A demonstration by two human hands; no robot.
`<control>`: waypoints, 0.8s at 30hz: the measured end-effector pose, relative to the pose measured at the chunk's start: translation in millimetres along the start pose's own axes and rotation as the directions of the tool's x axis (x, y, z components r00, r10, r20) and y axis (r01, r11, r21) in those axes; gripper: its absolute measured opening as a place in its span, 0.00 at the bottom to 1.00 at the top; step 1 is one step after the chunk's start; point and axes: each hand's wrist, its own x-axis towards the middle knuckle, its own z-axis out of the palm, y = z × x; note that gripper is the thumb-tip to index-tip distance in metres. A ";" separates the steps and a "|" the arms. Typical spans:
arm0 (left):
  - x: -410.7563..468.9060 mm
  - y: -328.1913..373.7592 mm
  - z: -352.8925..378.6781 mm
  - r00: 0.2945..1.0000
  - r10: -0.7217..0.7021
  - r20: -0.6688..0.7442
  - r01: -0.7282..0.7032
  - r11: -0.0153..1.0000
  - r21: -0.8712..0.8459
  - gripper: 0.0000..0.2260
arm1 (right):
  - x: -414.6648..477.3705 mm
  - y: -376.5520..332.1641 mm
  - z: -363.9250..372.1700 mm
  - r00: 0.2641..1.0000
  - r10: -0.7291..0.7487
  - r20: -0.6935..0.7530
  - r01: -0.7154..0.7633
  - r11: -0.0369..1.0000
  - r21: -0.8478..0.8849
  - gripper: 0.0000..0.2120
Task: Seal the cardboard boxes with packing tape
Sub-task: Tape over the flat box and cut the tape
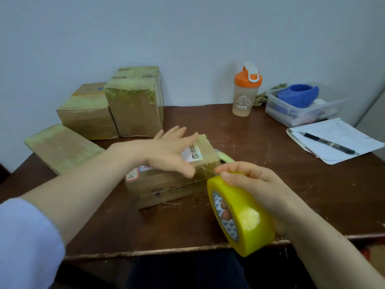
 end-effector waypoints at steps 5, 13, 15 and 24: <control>-8.2 -19.8 2.6 0.995 0.000 -0.095 -0.011 0.992 -0.124 0.46 | -8.9 -5.1 -0.1 0.999 -0.006 0.047 0.005 1.000 0.018 0.12; -14.4 -30.8 -12.1 0.996 0.076 0.052 -0.034 0.828 -0.560 0.21 | 20.2 -76.5 -4.5 0.994 -0.077 0.080 0.061 0.980 0.191 0.26; -9.3 -23.7 -8.5 0.986 0.002 -0.168 -0.064 0.928 -0.367 0.18 | 23.9 -80.7 3.9 0.975 -0.151 0.165 0.129 0.982 0.135 0.32; 13.7 0.3 25.6 0.942 0.004 -0.336 -0.027 0.998 -0.063 0.53 | 66.7 -88.7 26.3 0.977 -0.205 0.052 0.205 0.979 0.014 0.30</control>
